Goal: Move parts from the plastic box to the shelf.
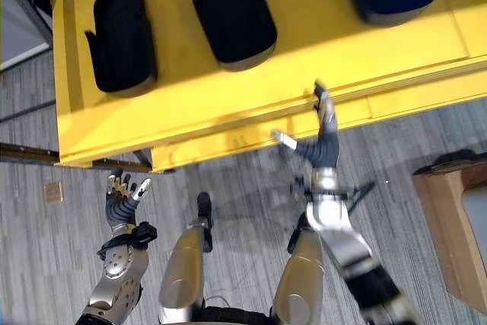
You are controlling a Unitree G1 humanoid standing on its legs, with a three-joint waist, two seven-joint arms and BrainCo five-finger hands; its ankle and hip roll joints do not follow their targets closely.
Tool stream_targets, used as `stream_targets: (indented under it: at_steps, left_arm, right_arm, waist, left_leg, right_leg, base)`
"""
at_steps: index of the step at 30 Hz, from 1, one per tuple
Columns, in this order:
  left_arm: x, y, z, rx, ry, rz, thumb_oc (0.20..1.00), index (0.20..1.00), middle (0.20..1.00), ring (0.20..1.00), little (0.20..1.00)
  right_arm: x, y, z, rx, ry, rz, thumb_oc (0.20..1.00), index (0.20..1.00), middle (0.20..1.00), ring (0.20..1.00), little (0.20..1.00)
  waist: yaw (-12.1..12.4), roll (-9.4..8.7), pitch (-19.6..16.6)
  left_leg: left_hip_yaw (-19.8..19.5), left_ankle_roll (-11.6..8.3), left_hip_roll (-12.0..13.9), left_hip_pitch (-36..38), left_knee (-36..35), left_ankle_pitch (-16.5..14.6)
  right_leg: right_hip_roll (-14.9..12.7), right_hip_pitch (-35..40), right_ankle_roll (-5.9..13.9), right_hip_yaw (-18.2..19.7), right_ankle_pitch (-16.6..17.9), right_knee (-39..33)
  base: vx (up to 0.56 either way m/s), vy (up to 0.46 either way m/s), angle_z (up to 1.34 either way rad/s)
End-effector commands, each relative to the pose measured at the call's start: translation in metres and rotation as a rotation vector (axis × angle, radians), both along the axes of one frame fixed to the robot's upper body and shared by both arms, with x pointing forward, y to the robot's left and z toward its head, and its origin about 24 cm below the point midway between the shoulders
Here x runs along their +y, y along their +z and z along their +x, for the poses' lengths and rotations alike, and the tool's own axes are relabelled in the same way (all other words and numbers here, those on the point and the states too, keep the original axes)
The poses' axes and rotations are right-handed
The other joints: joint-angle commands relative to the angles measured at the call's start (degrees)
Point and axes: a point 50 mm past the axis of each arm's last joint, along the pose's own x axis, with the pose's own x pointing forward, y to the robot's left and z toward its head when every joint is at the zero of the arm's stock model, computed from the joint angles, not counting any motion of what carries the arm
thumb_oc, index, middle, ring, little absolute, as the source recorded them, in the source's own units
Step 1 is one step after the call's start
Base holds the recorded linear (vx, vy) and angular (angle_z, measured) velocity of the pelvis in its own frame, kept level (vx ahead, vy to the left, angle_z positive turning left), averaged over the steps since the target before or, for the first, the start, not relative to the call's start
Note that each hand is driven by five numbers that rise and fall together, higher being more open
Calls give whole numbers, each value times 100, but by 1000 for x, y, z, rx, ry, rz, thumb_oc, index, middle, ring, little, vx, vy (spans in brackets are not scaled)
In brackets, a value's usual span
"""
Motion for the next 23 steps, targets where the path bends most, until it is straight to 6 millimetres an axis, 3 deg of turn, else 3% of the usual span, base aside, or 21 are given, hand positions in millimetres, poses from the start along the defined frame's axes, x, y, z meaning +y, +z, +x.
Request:
stream_targets:
  at_steps: [1,7,8,12,23]
  left_arm:
    - [12,27,-11,-216,-93,26,1000,1000,1000,1000,1000]
    - [16,22,-26,-214,-213,-40,1000,1000,1000,1000,1000]
    - [16,14,-31,-182,-243,-96,1000,1000,1000,1000,1000]
    - [13,-1,-41,-92,-312,-103,1000,1000,1000,1000,1000]
    - [18,-4,-50,-52,-386,-48,1000,1000,1000,1000,1000]
  right_arm:
    - [-2,41,6,-214,88,23,1000,1000,1000,1000,1000]
    - [-29,11,-12,-20,106,69,1000,1000,1000,1000,1000]
    - [-35,-2,-17,62,122,117,1000,1000,1000,1000,1000]
    - [-36,-26,-24,193,145,182,1000,1000,1000,1000,1000]
    - [-26,-40,-27,279,230,198,1000,1000,1000,1000,1000]
  waist:
    - [-44,-305,-242]
    - [-182,-442,-792]
    - [-199,-449,-1053]
    - [-190,-496,-1552]
    - [-35,-638,-1953]
  left_leg:
    - [21,181,118,108,-124,171]
    - [171,51,404,643,-849,563]
    - [186,73,364,753,-832,534]
    - [327,129,256,1120,-878,350]
    - [575,124,174,1629,-1232,182]
  right_leg:
    - [198,361,-396,-424,207,-381]
    - [102,991,-257,-447,473,-1175]
    - [40,1211,-193,-496,602,-1425]
    - [-47,1697,34,-621,1098,-2206]
    - [-99,2219,340,-954,1584,-3080]
  base:
    - [24,99,-17]
    - [58,95,-10]
    - [95,74,9]
    - [157,20,9]
    - [53,-35,-3]
